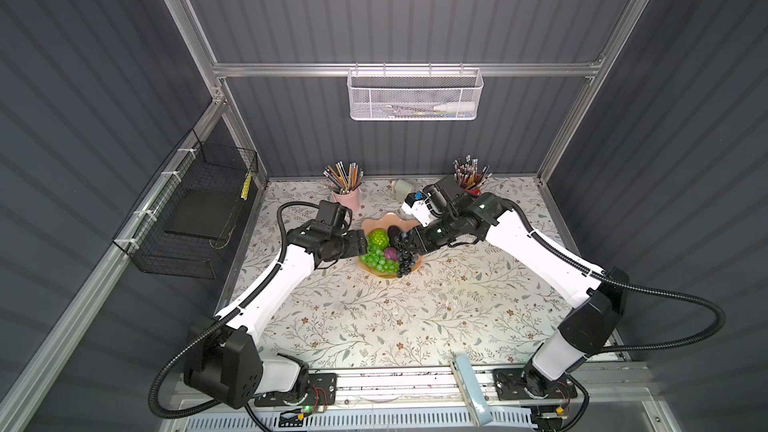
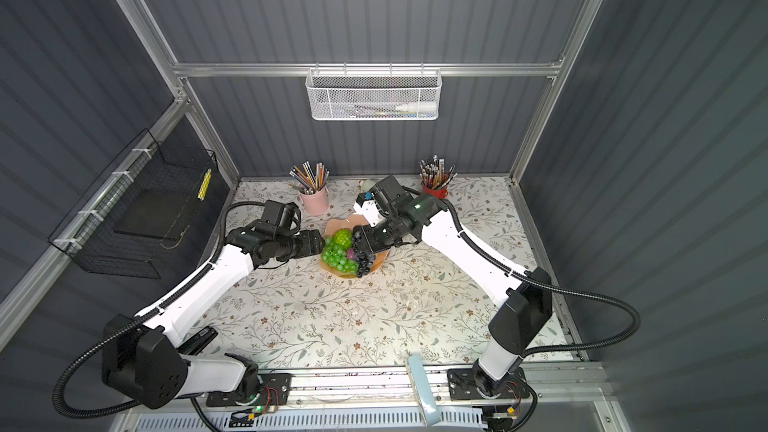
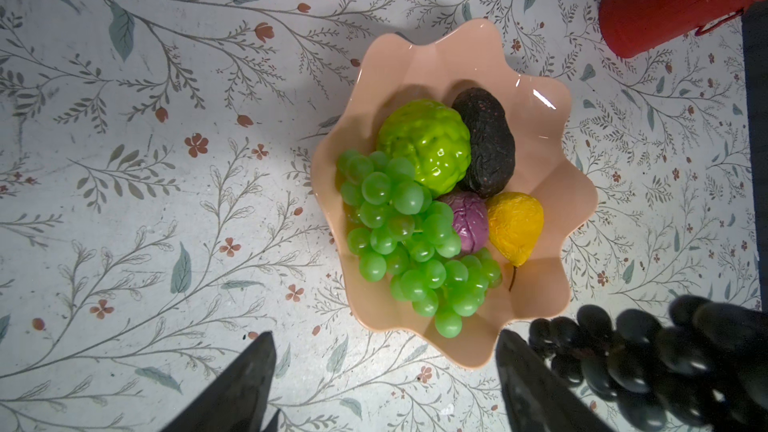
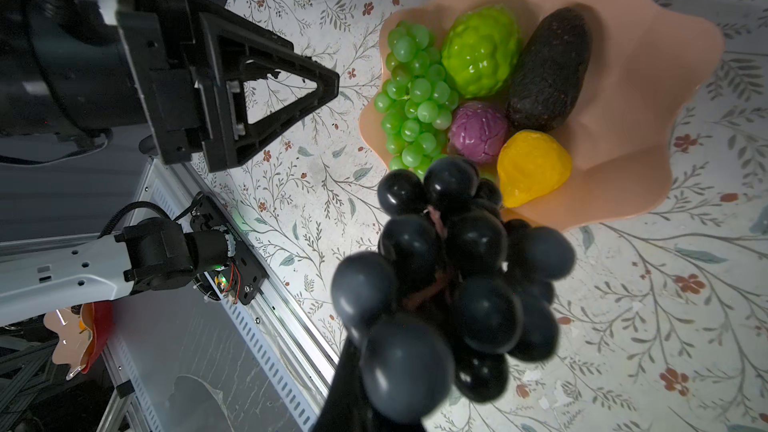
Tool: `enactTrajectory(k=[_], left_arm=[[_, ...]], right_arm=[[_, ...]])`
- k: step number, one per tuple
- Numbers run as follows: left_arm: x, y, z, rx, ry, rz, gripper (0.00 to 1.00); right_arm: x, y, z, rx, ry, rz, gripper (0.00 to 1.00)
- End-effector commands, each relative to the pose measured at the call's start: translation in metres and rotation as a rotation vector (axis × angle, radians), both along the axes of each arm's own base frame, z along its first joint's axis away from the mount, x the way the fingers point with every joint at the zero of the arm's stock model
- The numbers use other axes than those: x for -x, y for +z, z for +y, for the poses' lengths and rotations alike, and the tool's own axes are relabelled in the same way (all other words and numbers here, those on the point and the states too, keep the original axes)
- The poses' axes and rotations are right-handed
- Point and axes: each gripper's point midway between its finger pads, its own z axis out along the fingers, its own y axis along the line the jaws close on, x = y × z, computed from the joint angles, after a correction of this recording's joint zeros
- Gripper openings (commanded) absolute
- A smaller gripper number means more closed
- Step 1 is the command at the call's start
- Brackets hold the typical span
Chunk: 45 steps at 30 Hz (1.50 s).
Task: Place and organize the fake fruits in the fruit bowl
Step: 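Lift the dark grapes with the right gripper and carry them over the bowl, then lower the dark grapes with the right gripper onto the avocado and lemon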
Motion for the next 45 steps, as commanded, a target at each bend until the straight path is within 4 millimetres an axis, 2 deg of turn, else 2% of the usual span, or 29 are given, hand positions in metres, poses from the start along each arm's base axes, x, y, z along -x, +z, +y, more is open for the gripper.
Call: enactTrajectory(k=[1,5,8,17,27,36,40,45], left_arm=[[-0.004,0.013,0.003,0.007,0.021,-0.024,0.83],[-0.005,0.016,0.004,0.004,0.020,-0.032,0.84],[-0.006,0.017,0.004,-0.004,0.018,-0.036,0.84],[-0.007,0.014,0.003,0.002,0.019,-0.027,0.84],[-0.008,0.016,0.005,-0.016,0.021,-0.028,0.84],[-0.009,0.012,0.004,-0.020,0.015,-0.015,0.84],[-0.009,0.011,0.004,-0.020,0.015,-0.013,0.85],[-0.010,0.010,0.002,-0.019,0.010,-0.009,0.85]], right_arm=[[-0.001,-0.008,0.010,-0.038,0.022,0.025,0.00],[-0.007,-0.020,0.012,-0.032,0.015,0.031,0.00],[-0.013,-0.026,0.006,-0.015,0.000,0.026,0.00],[-0.036,-0.050,-0.029,0.024,-0.052,0.035,0.00],[-0.071,-0.065,-0.033,0.043,-0.078,-0.011,0.00],[-0.095,-0.078,-0.031,0.101,-0.068,-0.051,0.00],[-0.109,-0.084,-0.038,0.150,-0.093,-0.092,0.00],[-0.121,-0.086,-0.033,0.150,-0.081,-0.131,0.00]])
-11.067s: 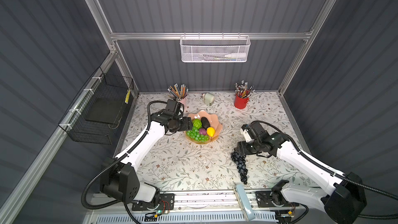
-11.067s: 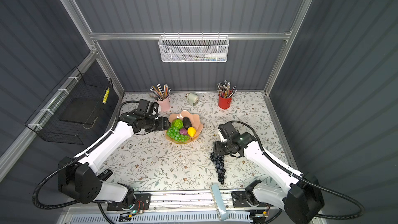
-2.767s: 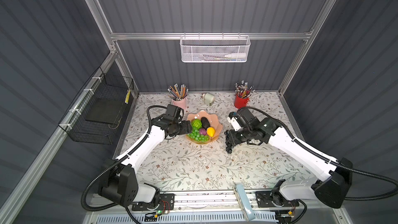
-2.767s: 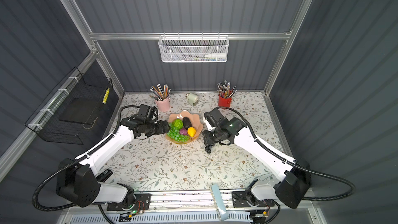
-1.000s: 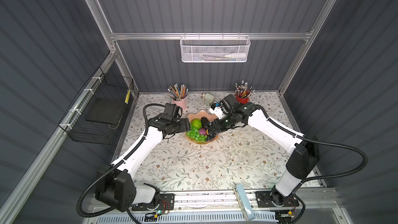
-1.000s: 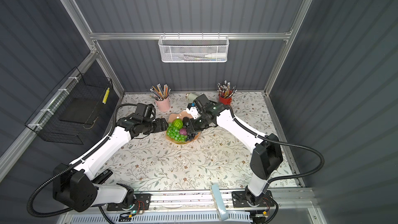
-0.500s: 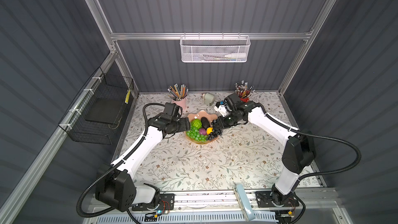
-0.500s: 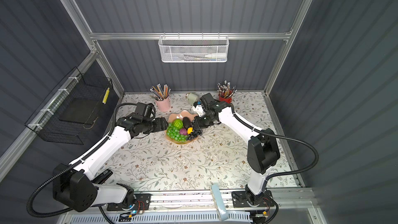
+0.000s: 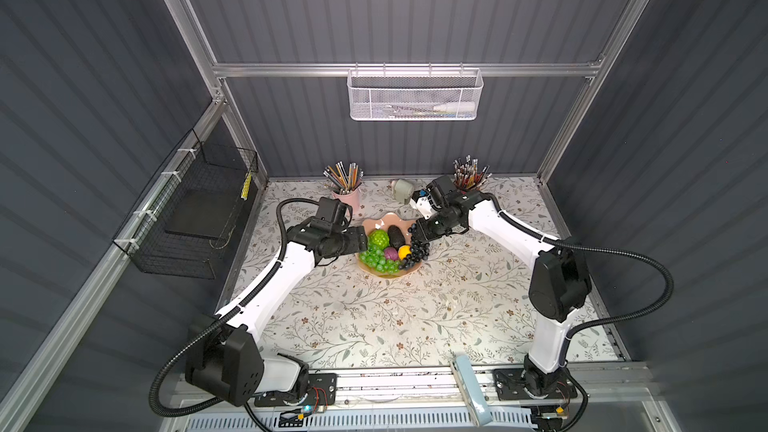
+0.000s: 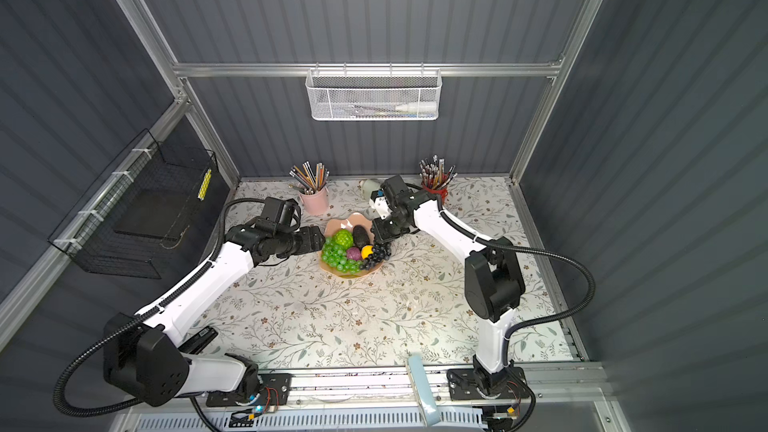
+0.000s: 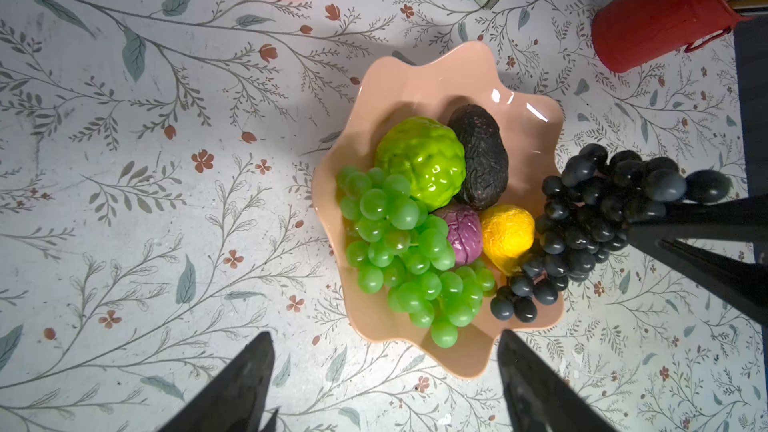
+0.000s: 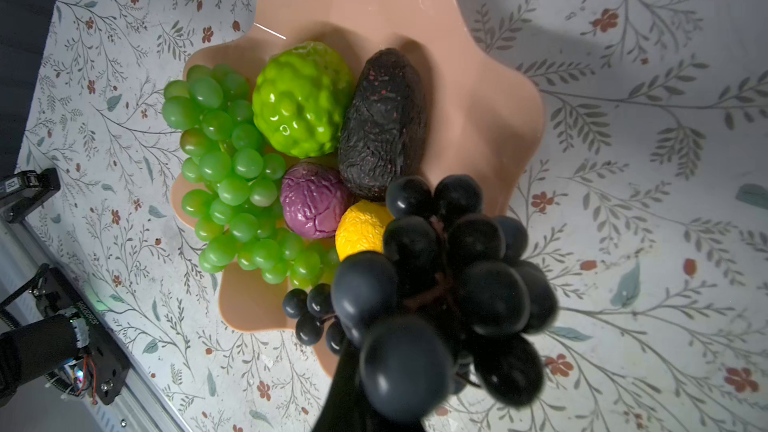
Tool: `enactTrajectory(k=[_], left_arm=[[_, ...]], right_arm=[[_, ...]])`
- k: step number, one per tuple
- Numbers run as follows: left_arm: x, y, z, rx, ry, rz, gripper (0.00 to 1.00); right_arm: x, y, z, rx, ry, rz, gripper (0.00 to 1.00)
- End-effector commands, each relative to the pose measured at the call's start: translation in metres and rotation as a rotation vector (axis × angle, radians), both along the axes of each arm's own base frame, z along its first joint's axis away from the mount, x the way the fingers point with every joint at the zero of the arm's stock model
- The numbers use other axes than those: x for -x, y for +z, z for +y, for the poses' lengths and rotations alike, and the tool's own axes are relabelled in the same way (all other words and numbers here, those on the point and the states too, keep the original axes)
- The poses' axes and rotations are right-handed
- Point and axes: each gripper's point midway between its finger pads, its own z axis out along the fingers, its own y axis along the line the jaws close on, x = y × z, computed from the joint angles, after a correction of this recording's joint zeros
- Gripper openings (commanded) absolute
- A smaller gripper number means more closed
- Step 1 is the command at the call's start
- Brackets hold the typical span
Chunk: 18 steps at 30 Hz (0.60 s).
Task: Place and organize the fake fruits in the fruit bowl
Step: 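Lower the dark grapes with the right gripper onto the avocado and lemon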
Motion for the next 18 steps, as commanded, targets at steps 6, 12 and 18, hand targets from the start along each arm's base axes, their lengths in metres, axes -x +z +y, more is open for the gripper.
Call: enactTrajectory(k=[6,12,18], left_arm=[[-0.003,0.002,-0.001,-0.001,-0.015,0.012,0.85],[-0.003,0.001,-0.005,0.006,-0.031,0.021,0.85],[-0.002,-0.003,-0.005,0.004,-0.036,0.034,0.85]], right_arm=[[-0.028,0.009,0.011,-0.004,0.032,-0.080,0.00],[-0.035,0.000,0.015,0.013,0.045,-0.069,0.00],[-0.036,-0.010,0.019,0.028,0.066,-0.048,0.00]])
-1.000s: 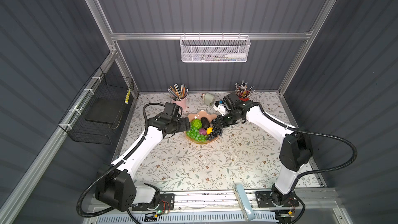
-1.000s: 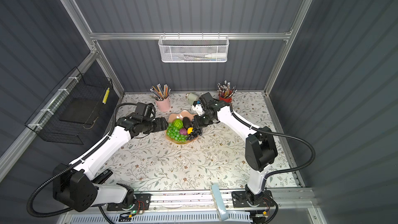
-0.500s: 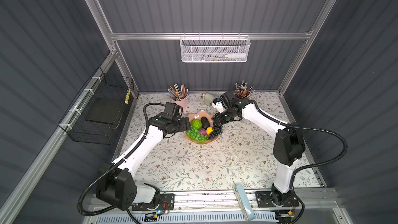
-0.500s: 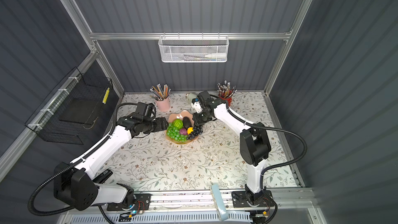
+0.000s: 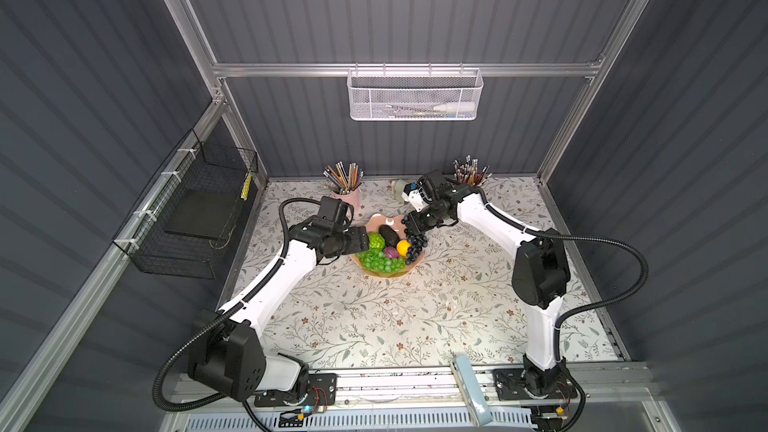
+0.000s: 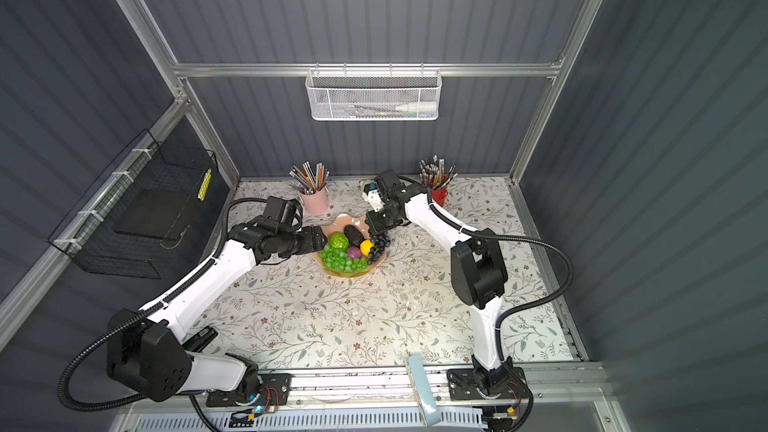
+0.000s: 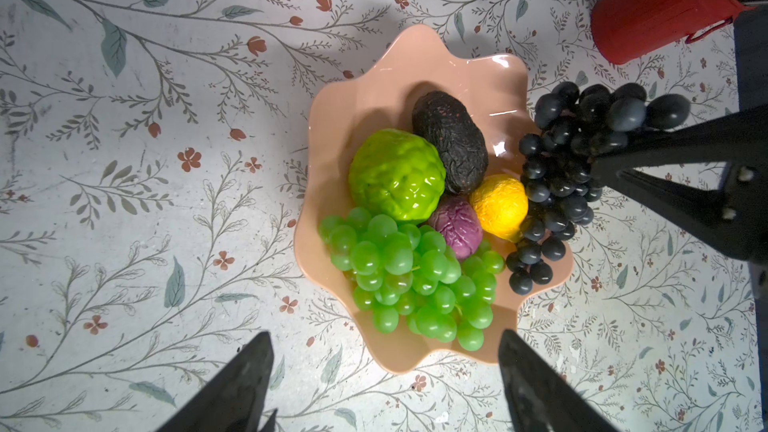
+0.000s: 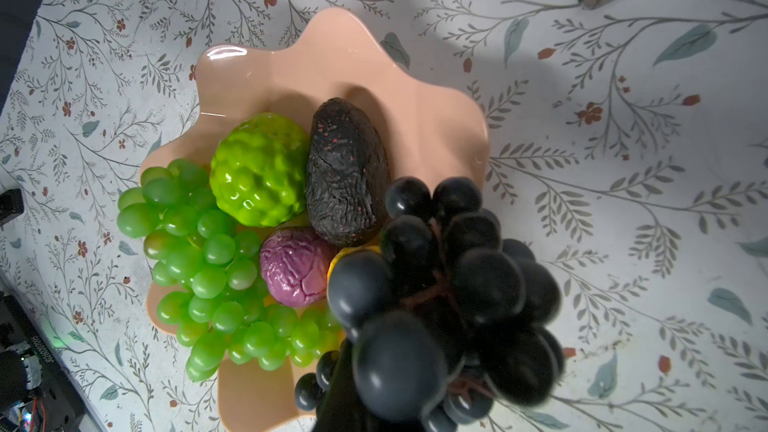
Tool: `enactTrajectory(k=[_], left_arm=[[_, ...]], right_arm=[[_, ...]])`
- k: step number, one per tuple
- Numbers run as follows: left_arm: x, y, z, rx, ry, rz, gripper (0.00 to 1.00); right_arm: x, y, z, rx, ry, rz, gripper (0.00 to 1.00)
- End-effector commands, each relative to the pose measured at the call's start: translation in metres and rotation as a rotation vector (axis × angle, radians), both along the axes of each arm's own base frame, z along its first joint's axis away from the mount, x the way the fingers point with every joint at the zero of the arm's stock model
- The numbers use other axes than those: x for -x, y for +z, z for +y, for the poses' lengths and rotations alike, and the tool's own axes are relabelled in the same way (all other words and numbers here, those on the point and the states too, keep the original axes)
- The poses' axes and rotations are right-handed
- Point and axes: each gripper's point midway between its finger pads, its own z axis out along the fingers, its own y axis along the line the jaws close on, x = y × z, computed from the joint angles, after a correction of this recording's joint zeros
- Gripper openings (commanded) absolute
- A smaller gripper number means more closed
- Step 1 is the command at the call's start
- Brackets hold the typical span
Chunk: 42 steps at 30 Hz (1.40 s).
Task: Place and organize the fake fruits in the fruit bowl
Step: 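Lower the dark grapes with the right gripper onto the avocado and lemon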
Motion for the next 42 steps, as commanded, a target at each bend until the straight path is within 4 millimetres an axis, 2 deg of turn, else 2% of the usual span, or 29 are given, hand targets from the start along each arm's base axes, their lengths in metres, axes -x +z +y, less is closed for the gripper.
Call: enactTrajectory(k=[1,4,8,12,16,19,26,34,39,40,42], left_arm=[[0.000,0.001,0.000,-0.005,-0.019,0.017,0.85],[0.002,-0.004,0.006,-0.027,0.012,0.036,0.85],[0.005,-0.009,0.025,-0.065,0.116,0.048,0.81],[0.010,-0.024,0.035,-0.064,0.195,0.101,0.74],[0.014,-0.039,0.046,-0.044,0.266,0.133,0.70],[0.014,-0.051,0.035,0.041,0.253,0.149,0.70],[0.019,-0.075,0.031,0.084,0.265,0.180,0.69],[0.015,-0.075,0.027,0.096,0.245,0.173,0.66],[0.017,-0.077,0.029,0.091,0.248,0.177,0.66],[0.018,-0.078,0.030,0.093,0.251,0.180,0.66],[0.018,-0.079,0.029,0.098,0.250,0.180,0.68]], right_arm=[[0.000,-0.002,-0.001,0.023,0.024,0.003,0.00],[-0.001,-0.003,-0.001,0.033,0.026,-0.006,0.00],[-0.002,0.004,0.001,0.019,0.031,-0.034,0.00],[0.001,0.012,0.013,-0.003,0.099,-0.086,0.00],[0.003,0.009,0.021,0.011,0.149,-0.115,0.01],[0.002,0.006,0.023,0.019,0.167,-0.115,0.01],[0.006,-0.005,0.029,0.018,0.231,-0.083,0.02],[0.012,-0.017,0.042,-0.014,0.290,-0.026,0.05],[0.017,-0.017,0.054,-0.039,0.313,-0.013,0.06],[0.016,-0.016,0.055,-0.038,0.311,-0.016,0.07],[0.013,-0.016,0.056,-0.035,0.294,-0.019,0.20]])
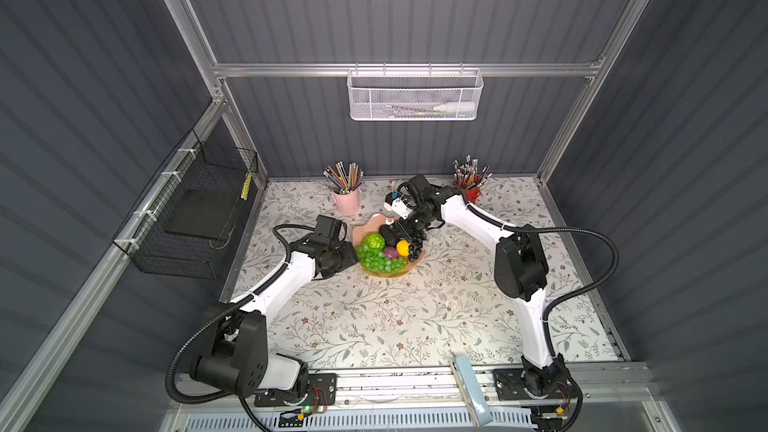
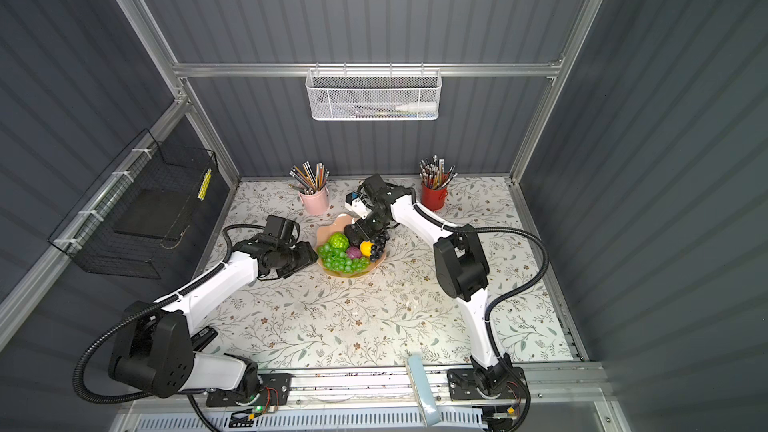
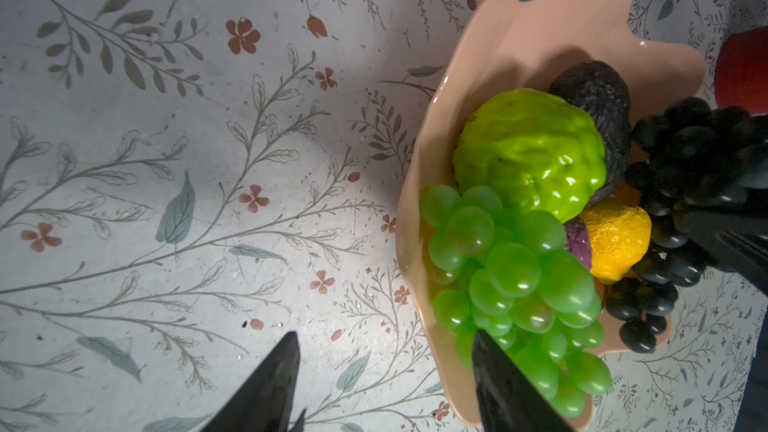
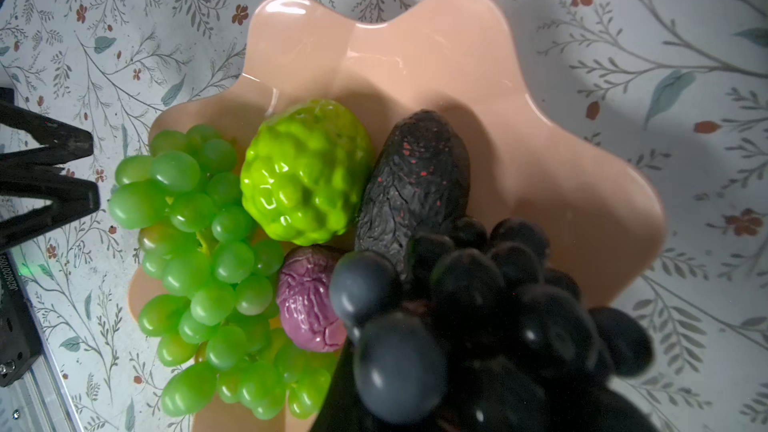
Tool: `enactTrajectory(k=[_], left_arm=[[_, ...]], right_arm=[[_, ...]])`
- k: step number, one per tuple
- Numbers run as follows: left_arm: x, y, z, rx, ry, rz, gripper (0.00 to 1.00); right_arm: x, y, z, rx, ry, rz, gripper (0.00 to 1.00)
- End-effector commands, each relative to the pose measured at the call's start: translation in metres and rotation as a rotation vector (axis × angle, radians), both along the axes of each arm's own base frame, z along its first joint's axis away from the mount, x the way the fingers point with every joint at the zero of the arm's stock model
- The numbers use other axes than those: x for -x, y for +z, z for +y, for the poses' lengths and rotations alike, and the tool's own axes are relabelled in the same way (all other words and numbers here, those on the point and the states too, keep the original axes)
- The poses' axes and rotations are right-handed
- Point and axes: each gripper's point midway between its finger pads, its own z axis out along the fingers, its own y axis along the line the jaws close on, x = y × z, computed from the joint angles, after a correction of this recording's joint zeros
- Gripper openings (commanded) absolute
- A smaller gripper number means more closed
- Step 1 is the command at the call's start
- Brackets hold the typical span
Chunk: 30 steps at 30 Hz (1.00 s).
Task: Place and organize the fake fruits in the fruit bowl
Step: 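Lower the dark grapes with the right gripper onto the avocado and lemon, then open the right gripper to release the dark grapes into the bowl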
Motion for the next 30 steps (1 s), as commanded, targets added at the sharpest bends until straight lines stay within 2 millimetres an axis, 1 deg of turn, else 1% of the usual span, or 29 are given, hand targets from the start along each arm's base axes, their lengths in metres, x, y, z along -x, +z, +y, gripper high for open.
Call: enactTrajectory(k=[1,4,7,9,11,14,17,19,21,23,26,28,30], left_arm=[[0.005,-0.007,0.000,0.016,0.004,0.025,0.68],[0.006,-0.009,0.000,0.018,0.006,0.029,0.68],[0.006,-0.011,0.000,0.021,0.004,0.028,0.68],[0.006,-0.010,0.000,0.023,0.006,0.028,0.69],[0.007,-0.011,0.000,0.024,0.008,0.030,0.69],[0.009,-0.011,0.000,0.028,0.011,0.029,0.69],[0.011,-0.013,-0.002,0.045,0.011,0.031,0.68],[0.010,-0.014,-0.004,0.057,0.009,0.030,0.65],[0.010,-0.016,-0.005,0.064,0.013,0.034,0.61],[0.011,-0.019,-0.004,0.062,0.020,0.044,0.58],[0.010,-0.021,-0.004,0.060,0.030,0.052,0.53],[0.009,-0.022,-0.005,0.062,0.028,0.054,0.52],[0.006,-0.021,-0.008,0.077,0.018,0.042,0.52]], right_arm=[[0.001,0.009,0.010,-0.023,0.019,-0.009,0.25],[-0.004,0.014,0.008,-0.015,-0.005,-0.032,0.38],[-0.003,0.024,0.009,-0.029,-0.006,-0.041,0.40],[-0.004,0.031,0.008,-0.031,-0.016,-0.051,0.49],[-0.004,0.043,0.005,-0.035,-0.028,-0.074,0.56],[-0.003,0.066,-0.002,-0.060,-0.048,-0.112,0.58],[-0.012,0.084,-0.021,-0.061,-0.117,-0.171,0.58],[-0.021,0.089,-0.038,-0.061,-0.181,-0.202,0.58],[-0.034,0.085,-0.058,-0.039,-0.255,-0.215,0.55],[-0.047,0.075,-0.080,0.003,-0.326,-0.218,0.49],[-0.059,0.056,-0.101,0.058,-0.390,-0.218,0.44],[-0.060,0.046,-0.105,0.080,-0.393,-0.215,0.41],[-0.055,0.038,-0.100,0.064,-0.373,-0.192,0.38]])
